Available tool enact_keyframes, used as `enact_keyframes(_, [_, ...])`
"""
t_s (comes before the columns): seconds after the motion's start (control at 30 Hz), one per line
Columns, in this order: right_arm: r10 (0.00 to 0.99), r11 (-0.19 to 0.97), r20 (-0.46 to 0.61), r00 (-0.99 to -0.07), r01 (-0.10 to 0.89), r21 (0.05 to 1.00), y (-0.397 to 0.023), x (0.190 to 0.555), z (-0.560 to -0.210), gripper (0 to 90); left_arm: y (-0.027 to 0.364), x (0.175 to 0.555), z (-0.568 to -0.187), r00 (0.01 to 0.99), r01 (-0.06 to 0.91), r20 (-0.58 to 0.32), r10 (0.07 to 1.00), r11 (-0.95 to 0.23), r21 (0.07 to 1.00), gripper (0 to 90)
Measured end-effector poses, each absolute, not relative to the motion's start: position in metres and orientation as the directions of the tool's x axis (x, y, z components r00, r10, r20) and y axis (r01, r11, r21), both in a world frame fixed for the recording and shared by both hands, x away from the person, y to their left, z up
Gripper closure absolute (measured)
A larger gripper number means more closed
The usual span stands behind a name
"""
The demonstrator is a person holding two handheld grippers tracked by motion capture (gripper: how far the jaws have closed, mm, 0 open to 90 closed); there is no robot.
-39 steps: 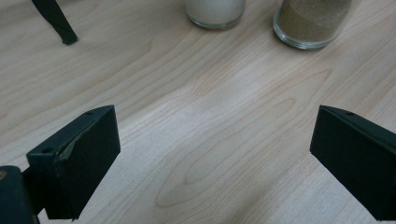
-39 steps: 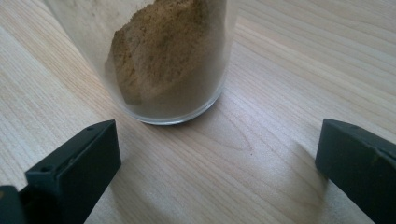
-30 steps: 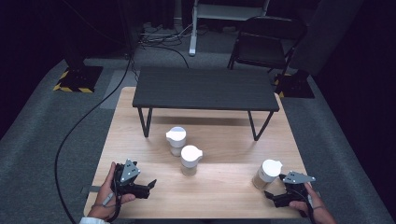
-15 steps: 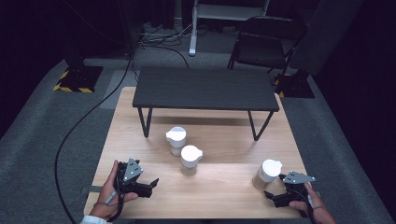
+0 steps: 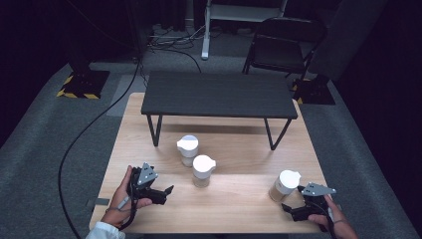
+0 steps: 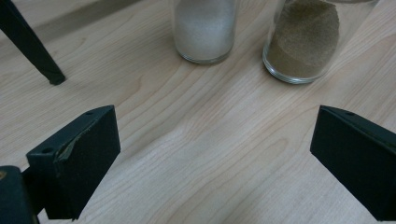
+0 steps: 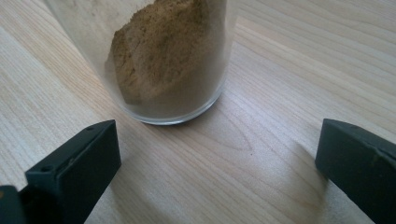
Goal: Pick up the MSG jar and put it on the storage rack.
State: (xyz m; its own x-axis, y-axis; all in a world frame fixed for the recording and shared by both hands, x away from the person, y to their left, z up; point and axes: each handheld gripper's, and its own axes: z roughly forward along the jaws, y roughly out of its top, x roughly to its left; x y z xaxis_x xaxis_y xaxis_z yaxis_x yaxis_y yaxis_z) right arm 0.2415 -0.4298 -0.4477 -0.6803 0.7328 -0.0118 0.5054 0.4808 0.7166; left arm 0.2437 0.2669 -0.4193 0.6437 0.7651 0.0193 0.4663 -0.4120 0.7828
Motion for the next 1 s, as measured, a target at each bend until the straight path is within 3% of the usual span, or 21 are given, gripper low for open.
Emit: enact_keyframes(1.0, [0.733, 0.481, -0.012, -0.68, 0.505, 0.717, -0.43, 0.241, -0.448, 0.0, 0.248, 0.294, -0.416, 0.648, 0.464, -0.011, 0.762, -0.383, 0.799, 1.5])
